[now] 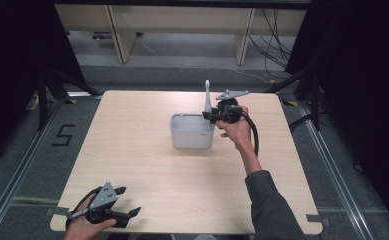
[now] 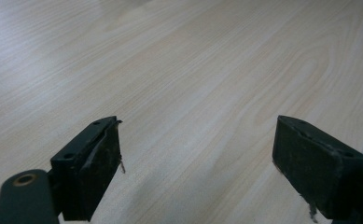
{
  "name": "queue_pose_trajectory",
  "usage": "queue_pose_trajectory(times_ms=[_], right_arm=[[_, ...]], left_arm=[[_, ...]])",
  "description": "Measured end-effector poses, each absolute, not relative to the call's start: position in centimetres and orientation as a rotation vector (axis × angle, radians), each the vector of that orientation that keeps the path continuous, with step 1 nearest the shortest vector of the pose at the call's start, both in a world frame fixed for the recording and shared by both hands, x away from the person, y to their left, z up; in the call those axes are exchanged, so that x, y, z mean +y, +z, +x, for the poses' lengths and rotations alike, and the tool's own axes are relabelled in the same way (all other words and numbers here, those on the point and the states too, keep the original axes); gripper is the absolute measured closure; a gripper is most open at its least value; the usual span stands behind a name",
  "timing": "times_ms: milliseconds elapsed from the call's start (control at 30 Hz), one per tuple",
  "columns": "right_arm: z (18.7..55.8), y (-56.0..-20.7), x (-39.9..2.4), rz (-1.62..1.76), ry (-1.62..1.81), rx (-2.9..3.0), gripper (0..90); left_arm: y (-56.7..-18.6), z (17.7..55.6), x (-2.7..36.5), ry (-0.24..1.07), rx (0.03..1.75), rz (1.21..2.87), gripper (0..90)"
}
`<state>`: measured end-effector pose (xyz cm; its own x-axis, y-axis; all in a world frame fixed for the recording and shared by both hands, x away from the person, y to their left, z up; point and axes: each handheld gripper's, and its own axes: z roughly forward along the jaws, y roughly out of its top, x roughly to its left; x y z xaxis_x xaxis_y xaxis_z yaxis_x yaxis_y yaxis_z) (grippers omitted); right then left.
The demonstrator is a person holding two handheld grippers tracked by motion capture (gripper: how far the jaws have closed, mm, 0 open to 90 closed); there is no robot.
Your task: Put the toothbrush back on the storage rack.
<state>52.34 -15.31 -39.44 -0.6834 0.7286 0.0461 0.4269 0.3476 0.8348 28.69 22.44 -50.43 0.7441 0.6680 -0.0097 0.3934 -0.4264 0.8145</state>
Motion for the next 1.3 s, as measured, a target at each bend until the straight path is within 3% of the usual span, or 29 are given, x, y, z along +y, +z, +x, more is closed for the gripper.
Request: queue_pose_trajectory(times_ms=[733, 1300], right_arm=[[52.2, -40.7, -15.4, 1.030, 1.244, 2.318, 67.6], [51.4, -40.3, -15.5, 1.031, 1.258, 2.292, 45.5]], left_arm=[[-50.4, 28.7, 22.5, 0.402, 0.791, 2.070, 14.7], [-50.4, 28.7, 22.4, 0.394, 0.798, 2.062, 14.7]])
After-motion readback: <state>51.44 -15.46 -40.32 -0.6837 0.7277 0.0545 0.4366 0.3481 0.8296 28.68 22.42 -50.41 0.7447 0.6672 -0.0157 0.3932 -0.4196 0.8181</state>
